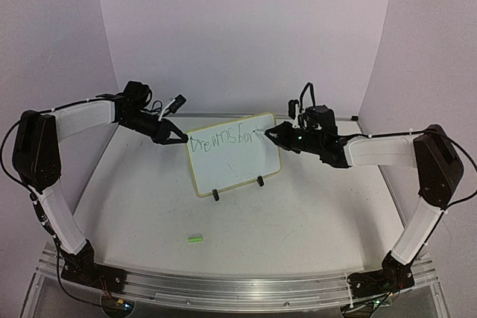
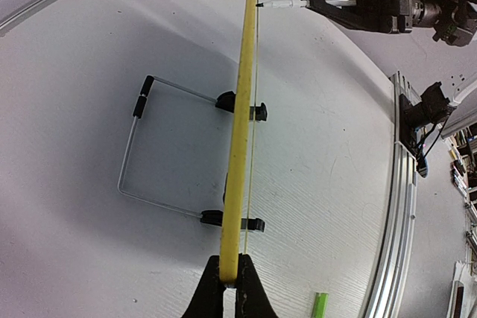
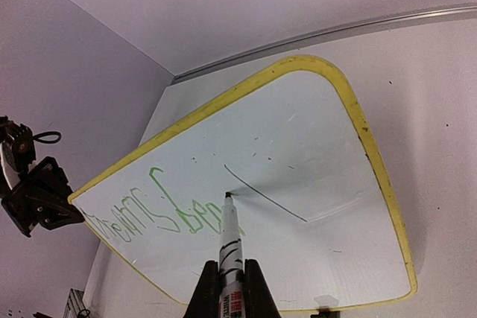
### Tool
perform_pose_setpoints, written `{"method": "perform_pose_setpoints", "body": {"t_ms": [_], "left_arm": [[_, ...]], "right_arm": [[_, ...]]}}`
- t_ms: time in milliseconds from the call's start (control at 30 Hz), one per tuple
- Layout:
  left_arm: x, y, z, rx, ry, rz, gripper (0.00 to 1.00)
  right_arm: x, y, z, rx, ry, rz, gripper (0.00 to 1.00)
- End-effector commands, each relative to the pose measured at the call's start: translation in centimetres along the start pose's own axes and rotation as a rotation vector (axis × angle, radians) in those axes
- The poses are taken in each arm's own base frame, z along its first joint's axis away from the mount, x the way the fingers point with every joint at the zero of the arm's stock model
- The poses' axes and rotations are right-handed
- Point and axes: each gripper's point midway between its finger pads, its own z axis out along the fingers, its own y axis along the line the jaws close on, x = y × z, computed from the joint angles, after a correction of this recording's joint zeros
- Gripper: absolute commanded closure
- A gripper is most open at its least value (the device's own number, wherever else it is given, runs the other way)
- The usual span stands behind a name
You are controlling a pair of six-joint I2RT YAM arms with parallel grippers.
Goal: Write a sentence on the whiteboard
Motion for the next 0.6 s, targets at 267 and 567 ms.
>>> {"method": "perform_pose_setpoints", "body": {"t_ms": [267, 567], "left_arm": [[0.7, -0.4, 0.0, -0.029, 0.049, 0.016, 1.0], [0.7, -0.6, 0.0, -0.024, 0.049, 0.016, 1.0]], "right_arm": [[0.7, -1.2, -1.1, 0.029, -0.01, 0.022, 1.0], [0.2, -0.6, -1.1, 0.013, -0.016, 0.014, 1.0]]}}
